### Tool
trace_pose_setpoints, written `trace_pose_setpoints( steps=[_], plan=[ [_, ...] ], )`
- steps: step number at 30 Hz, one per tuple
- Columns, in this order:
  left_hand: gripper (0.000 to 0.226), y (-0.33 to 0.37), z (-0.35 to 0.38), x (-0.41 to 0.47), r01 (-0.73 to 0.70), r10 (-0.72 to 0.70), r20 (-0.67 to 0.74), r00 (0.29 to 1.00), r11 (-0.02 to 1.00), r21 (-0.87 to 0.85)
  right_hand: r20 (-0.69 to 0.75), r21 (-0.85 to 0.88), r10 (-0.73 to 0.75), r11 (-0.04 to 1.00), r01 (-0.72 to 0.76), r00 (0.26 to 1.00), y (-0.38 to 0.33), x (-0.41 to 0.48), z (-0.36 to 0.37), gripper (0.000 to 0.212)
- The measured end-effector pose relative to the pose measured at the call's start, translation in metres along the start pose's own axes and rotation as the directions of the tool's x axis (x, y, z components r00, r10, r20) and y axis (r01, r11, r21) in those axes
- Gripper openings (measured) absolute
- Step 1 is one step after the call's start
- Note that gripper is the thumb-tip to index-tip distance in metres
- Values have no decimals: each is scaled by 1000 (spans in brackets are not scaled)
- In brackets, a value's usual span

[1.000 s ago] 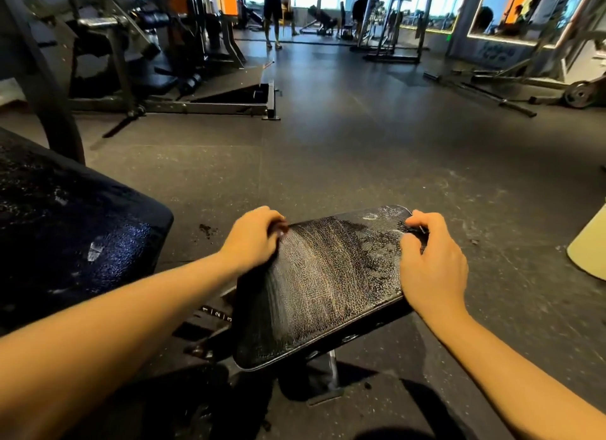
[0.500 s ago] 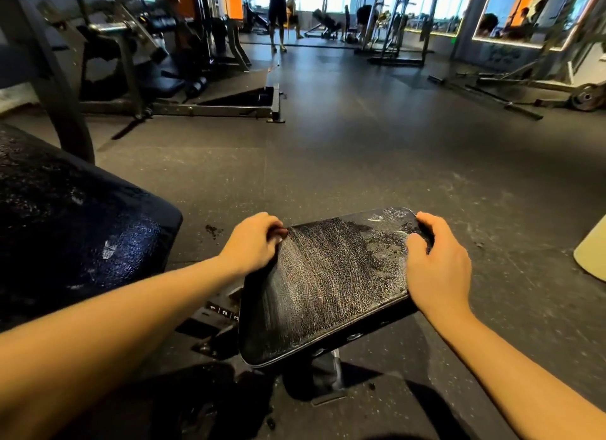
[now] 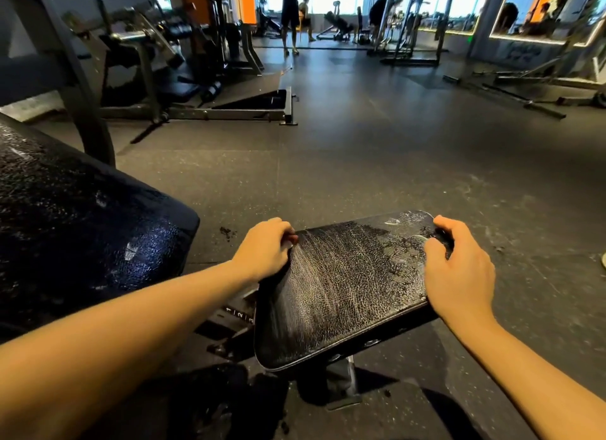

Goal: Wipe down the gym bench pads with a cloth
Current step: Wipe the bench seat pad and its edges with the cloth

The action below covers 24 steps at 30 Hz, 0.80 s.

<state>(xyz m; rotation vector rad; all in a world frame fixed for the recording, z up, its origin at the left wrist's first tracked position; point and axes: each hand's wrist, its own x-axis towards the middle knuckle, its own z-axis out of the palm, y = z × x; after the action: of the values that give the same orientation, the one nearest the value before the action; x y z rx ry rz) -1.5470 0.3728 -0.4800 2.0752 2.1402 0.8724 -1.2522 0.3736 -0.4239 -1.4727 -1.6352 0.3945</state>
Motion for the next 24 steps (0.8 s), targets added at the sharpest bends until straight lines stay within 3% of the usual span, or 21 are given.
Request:
trace_pose_setpoints(
  steps=[2, 4, 6, 9, 11, 13, 15, 17, 19, 22, 24],
  plan=[
    [19, 12, -2, -5, -4, 4, 6, 1000, 1000, 28, 2, 1, 3, 1000, -3, 1000, -2, -1, -1, 56],
    [22, 31, -11, -39, -162, 162, -10, 987, 985, -59, 5, 1, -3, 1000, 3, 1000, -1, -2, -1, 56],
    [23, 55, -21, -81, -358, 368, 41, 929, 921, -155, 2, -14, -2, 1000, 2, 1000, -1, 0, 0, 56],
    [18, 69, -24, -99, -495, 523, 100, 847, 843, -212, 9, -25, -2, 1000, 2, 1000, -2, -1, 0, 56],
    [16, 58, -14, -72, -449, 462, 64, 884, 880, -152, 5, -28, 2, 1000, -1, 1000, -3, 0, 0, 56],
    [17, 33, -4, -26, -224, 222, -28, 975, 969, -102, 7, -35, 4, 999, -4, 1000, -3, -1, 0, 54],
    [15, 18, -2, 2, 6, -10, -39, 999, 996, -85, 13, -39, 5, 999, -5, 1000, -2, -1, 0, 47],
    [15, 30, -1, -4, 20, -23, -48, 999, 997, -71, 18, -45, 9, 999, -8, 1000, 0, 0, -1, 47],
    [17, 61, -8, -31, -144, 144, -14, 990, 977, -156, 12, -53, 3, 999, -2, 1000, 3, 1, 1, 52],
    [21, 95, -16, -75, -450, 496, 84, 864, 837, -312, 12, -57, 12, 998, -11, 1000, 4, 2, 3, 41],
    [21, 90, -12, -62, -479, 511, 66, 857, 838, -263, 11, -50, 9, 999, -9, 1000, 7, 5, 4, 38]
  ],
)
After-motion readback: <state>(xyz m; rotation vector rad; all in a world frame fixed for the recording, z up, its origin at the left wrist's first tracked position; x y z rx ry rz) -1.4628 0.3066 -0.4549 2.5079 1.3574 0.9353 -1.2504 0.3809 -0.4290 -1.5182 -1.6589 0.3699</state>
